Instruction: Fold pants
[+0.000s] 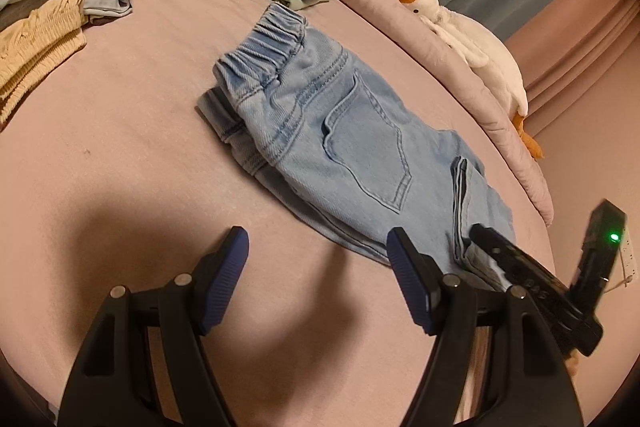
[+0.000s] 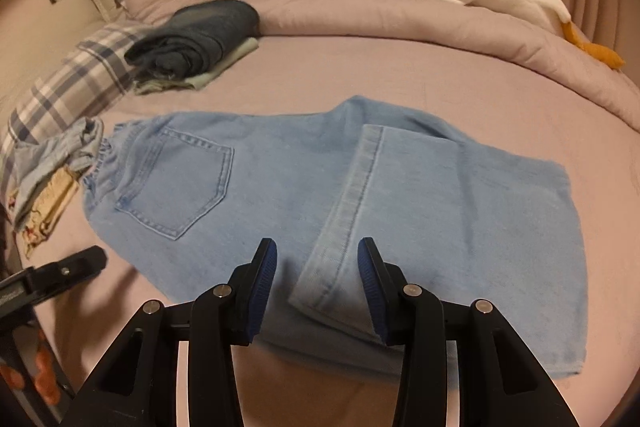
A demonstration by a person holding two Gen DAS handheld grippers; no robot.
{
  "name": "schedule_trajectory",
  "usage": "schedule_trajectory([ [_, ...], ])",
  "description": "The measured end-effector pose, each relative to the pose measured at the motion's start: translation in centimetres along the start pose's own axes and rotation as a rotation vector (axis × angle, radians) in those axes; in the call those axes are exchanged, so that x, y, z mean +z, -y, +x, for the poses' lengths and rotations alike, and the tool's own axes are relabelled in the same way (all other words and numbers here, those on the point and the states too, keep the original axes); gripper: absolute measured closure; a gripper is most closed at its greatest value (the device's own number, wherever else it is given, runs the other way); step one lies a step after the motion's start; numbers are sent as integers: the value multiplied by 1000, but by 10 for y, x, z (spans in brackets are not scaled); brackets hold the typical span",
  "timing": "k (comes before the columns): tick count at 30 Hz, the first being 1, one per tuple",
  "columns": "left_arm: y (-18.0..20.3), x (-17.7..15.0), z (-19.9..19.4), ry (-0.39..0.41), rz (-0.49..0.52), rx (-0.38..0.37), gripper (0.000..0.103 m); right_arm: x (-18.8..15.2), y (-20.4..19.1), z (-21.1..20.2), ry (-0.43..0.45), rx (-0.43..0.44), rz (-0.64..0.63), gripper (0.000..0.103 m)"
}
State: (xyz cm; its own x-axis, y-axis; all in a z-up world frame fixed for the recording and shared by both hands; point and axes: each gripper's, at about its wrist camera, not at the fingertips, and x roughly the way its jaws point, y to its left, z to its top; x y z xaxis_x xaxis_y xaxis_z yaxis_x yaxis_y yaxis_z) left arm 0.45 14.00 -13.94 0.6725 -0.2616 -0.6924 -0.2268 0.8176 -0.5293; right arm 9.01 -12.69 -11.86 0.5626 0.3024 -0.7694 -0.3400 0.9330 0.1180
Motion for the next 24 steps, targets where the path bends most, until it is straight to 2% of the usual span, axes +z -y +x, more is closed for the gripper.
schedule_trajectory([
  [3,-2,0,0,3,3,-1,31,-4,-5,25,-98,-10,-9,58],
  [4,-3,0,1,2,3,-2,31,-6,-11,24,-67,-28,-39,50],
  [6,-5,-1,2,5,4,-5,31,-9,-24,23,-68,-47,-101,43],
  [8,-5,-1,2,8,8,-6,31,-7,-27,22,-75,-62,-120,43],
  [10,-5,-1,1,11,15,-9,31,-2,-23,17,-77,-29,-87,43],
  [13,-7,-1,1,18,15,-18,31,8,-24,6,-25,-1,-83,43],
  [18,-9,0,1,18,16,-36,31,31,-27,24,-23,-43,-90,43],
  [19,-9,0,0,18,16,-39,31,34,-25,27,-16,-73,-76,43],
  [21,-11,0,0,18,14,-48,31,41,-23,41,-32,-86,-67,43],
  [23,-11,1,0,16,13,-54,31,43,-21,61,-103,-93,-50,43],
  [24,-11,1,-1,15,13,-57,31,43,-22,66,-107,-95,-61,43],
])
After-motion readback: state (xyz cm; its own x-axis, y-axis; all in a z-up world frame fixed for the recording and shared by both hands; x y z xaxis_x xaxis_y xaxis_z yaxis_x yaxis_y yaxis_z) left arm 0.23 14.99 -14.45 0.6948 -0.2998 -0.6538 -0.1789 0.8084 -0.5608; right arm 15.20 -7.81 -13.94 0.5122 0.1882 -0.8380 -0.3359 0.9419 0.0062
